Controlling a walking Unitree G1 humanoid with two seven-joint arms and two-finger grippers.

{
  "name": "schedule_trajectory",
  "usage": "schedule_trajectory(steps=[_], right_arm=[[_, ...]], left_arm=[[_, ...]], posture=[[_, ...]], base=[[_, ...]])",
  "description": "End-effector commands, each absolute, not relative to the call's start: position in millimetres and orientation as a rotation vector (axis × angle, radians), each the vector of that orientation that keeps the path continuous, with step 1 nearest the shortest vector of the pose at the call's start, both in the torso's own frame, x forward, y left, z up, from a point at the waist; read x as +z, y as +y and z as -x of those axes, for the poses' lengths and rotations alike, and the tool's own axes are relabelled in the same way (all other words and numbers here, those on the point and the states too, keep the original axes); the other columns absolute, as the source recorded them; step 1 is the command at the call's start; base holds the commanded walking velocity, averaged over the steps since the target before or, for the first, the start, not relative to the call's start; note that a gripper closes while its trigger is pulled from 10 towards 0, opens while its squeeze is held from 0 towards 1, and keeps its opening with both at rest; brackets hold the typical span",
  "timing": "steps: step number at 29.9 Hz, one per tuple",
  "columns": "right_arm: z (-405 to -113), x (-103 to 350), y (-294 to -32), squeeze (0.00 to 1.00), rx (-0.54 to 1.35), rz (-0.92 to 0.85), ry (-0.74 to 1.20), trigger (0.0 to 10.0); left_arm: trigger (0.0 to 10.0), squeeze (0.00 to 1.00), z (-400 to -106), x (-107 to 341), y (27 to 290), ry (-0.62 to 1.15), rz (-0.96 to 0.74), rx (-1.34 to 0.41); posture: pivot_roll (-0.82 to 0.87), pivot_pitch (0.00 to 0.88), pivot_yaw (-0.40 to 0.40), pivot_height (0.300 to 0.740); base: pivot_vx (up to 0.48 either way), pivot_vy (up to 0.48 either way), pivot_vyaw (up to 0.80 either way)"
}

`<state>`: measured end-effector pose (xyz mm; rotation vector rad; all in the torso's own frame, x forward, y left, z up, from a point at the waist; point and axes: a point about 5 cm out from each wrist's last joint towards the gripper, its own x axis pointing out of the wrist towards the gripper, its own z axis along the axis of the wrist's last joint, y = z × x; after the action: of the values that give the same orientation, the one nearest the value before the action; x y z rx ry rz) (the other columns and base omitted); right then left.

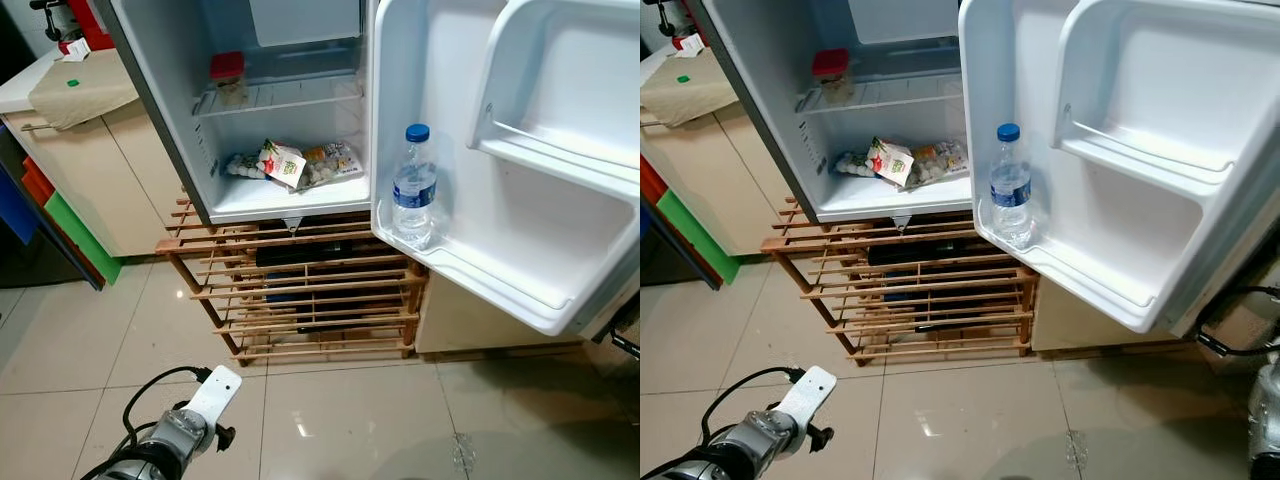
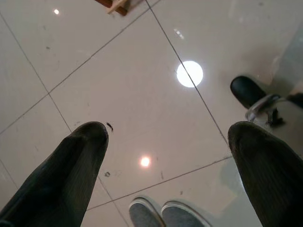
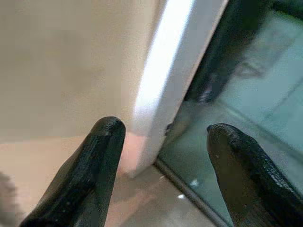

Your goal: Restocking fridge

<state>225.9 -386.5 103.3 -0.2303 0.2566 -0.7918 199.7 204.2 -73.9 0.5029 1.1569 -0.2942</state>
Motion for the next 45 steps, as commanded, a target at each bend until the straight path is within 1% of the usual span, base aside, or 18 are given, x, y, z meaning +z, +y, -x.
schedule_trajectory(steps=[1, 2, 5, 6, 8, 9, 10, 13, 14, 15, 17, 19, 25, 32, 34, 36, 41, 45], right_arm=[[-238, 104, -372, 0.0, -0.679, 0.182, 0.264, 10.0], [-242, 99, -359, 0.0, -0.571, 0.167, 0.295, 10.0], [-245, 96, -348, 0.0, -0.489, 0.147, 0.314, 10.0], [-254, 96, -326, 0.0, -0.342, 0.099, 0.317, 10.0], [-254, 96, -326, 0.0, -0.342, 0.099, 0.317, 10.0], [-260, 101, -304, 0.0, -0.188, 0.083, 0.321, 10.0], [-260, 101, -304, 0.0, -0.188, 0.083, 0.321, 10.0], [-261, 111, -271, 0.0, 0.023, 0.053, 0.316, 10.0], [-255, 117, -247, 0.0, 0.196, 0.017, 0.332, 10.0], [-255, 117, -247, 0.0, 0.196, 0.017, 0.332, 10.0], [-230, 134, -199, 0.0, 0.561, -0.029, 0.321, 10.0], [-222, 137, -188, 0.0, 0.649, -0.031, 0.323, 10.0], [-225, 127, -205, 0.0, 0.545, -0.077, 0.35, 10.0], [-224, 121, -208, 0.0, 0.516, -0.086, 0.388, 10.0], [-235, 114, -221, 0.0, 0.359, -0.019, 0.373, 10.0], [-246, 109, -232, 0.0, 0.203, 0.036, 0.347, 10.0], [-252, 104, -233, 0.0, 0.1, 0.044, 0.316, 10.0], [-254, 90, -228, 0.0, 0.032, 0.076, 0.313, 10.0]], left_arm=[[10.0, 0.0, -196, -75, 209, 1.164, -0.538, -0.295], [10.0, 0.0, -195, -76, 208, 1.166, -0.557, -0.317], [10.0, 0.0, -194, -77, 207, 1.166, -0.572, -0.333], [10.0, 0.0, -186, -81, 204, 1.18, -0.617, -0.381], [10.0, 0.0, -186, -81, 204, 1.18, -0.617, -0.381], [10.0, 0.0, -174, -87, 202, 1.21, -0.676, -0.454], [10.0, 0.0, -174, -87, 202, 1.21, -0.676, -0.454], [10.0, 0.0, -158, -94, 201, 1.262, -0.707, -0.524], [10.0, 0.0, -149, -97, 200, 1.307, -0.671, -0.547], [10.0, 0.0, -149, -97, 200, 1.307, -0.671, -0.547], [10.0, 0.0, -130, -103, 201, 1.389, -0.652, -0.617], [10.0, 0.0, -122, -104, 203, 1.418, -0.661, -0.647], [10.0, 0.0, -101, -109, 207, 1.482, -0.743, -0.796], [10.0, 0.0, -93, -111, 200, 1.505, -0.716, -0.857], [10.0, 0.0, -91, -113, 193, 1.5, -0.699, -0.858], [10.0, 0.0, -98, -112, 191, 1.461, -0.692, -0.786], [10.0, 0.0, -120, -108, 191, 1.369, -0.651, -0.612], [10.0, 0.0, -159, -96, 182, 1.223, -0.585, -0.481]], posture=[[-0.27, 0.015, 0.112, 0.74], [-0.27, 0.013, 0.108, 0.74], [-0.27, 0.008, 0.103, 0.74], [-0.27, 0.007, 0.102, 0.74], [-0.27, 0.007, 0.102, 0.74], [-0.27, 0.004, 0.099, 0.74], [-0.27, 0.004, 0.099, 0.74], [-0.28, 0.004, 0.097, 0.74], [-0.29, 0.002, 0.099, 0.74], [-0.29, 0.002, 0.099, 0.74], [-0.29, 0.0, 0.108, 0.74], [-0.3, 0.0, 0.111, 0.74], [-0.29, 0.002, 0.118, 0.74], [-0.28, 0.0, 0.115, 0.74], [-0.28, 0.0, 0.104, 0.74], [-0.27, 0.0, 0.1, 0.74], [-0.25, 0.0, 0.083, 0.74], [-0.23, 0.0, 0.077, 0.74]], base=[[0.0, 0.0, 0.0], [0.0, 0.0, 0.0], [0.0, 0.0, 0.0], [0.0, 0.0, 0.0], [0.0, 0.0, 0.0], [0.0, 0.0, 0.0], [0.0, 0.0, 0.0], [0.0, 0.0, 0.0], [0.0, 0.0, 0.0], [0.0, 0.0, 0.0], [0.0, 0.0, 0.0], [0.0, 0.0, 0.0], [0.0, 0.0, 0.0], [0.0, 0.0, 0.0], [0.0, 0.0, 0.0], [0.0, 0.0, 0.0], [0.0, 0.0, 0.0], [0.0, 0.0, 0.0]])
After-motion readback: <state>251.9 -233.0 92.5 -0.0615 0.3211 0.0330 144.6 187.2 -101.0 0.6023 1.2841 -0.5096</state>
